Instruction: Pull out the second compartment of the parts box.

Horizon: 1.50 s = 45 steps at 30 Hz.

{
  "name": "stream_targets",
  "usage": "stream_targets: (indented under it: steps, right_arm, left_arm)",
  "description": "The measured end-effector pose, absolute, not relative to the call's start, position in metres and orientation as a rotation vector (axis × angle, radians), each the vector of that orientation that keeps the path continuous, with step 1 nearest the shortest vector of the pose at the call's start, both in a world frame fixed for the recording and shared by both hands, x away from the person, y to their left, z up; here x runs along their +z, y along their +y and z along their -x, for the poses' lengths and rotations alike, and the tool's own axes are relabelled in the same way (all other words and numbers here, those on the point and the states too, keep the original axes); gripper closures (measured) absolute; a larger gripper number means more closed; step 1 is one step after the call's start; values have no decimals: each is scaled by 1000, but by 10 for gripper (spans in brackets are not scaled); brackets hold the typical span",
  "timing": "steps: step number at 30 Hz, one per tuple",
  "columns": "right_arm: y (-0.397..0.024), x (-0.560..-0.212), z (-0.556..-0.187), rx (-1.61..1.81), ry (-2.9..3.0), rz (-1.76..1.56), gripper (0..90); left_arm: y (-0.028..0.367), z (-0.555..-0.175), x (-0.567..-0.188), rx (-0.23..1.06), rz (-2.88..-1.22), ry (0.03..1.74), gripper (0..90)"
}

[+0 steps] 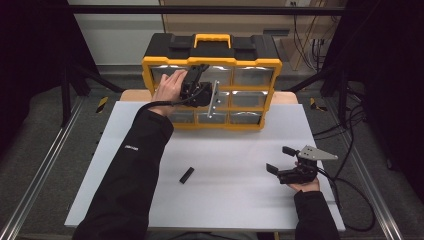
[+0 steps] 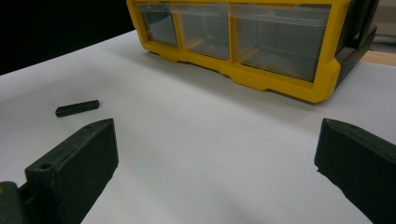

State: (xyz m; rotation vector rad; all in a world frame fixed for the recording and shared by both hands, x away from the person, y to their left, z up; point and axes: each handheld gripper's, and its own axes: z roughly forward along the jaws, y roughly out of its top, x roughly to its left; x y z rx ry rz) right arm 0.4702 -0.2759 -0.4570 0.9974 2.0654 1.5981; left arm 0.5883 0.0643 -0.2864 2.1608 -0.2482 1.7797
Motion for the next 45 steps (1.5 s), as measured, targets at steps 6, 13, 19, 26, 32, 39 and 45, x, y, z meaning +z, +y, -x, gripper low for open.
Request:
stream_targets:
  steps: [6,13,19,26,32,39,45]
  right_arm:
    - [-276,-457,-470,1598,2063,-998,2]
    - [-276,-457,-470,1598,2063,-1001,2]
    - [-276,-457,-470,1597,2065,-999,2]
    - [-276,-457,-470,1598,2064,-1000,2]
    - [-276,-457,-470,1599,2064,-1000,1]
    - [-276,-457,-470,1599,2064,-1001,2]
    - [-277,-457,-470,1597,2062,-999,2]
  left_arm:
    - [65,-588,-287,1821,-2135,-257,428]
    - [65,-587,-287,1863,-2105,-260,541]
    - [66,-587,-288,1903,-2076,-283,604]
    - [66,-587,-288,1933,-2059,-293,672]
    - [66,-587,-288,1949,-2043,-302,714]
    - [67,-586,-288,1973,-2037,-325,757]
    - [67,-586,-288,1982,-2036,-344,765]
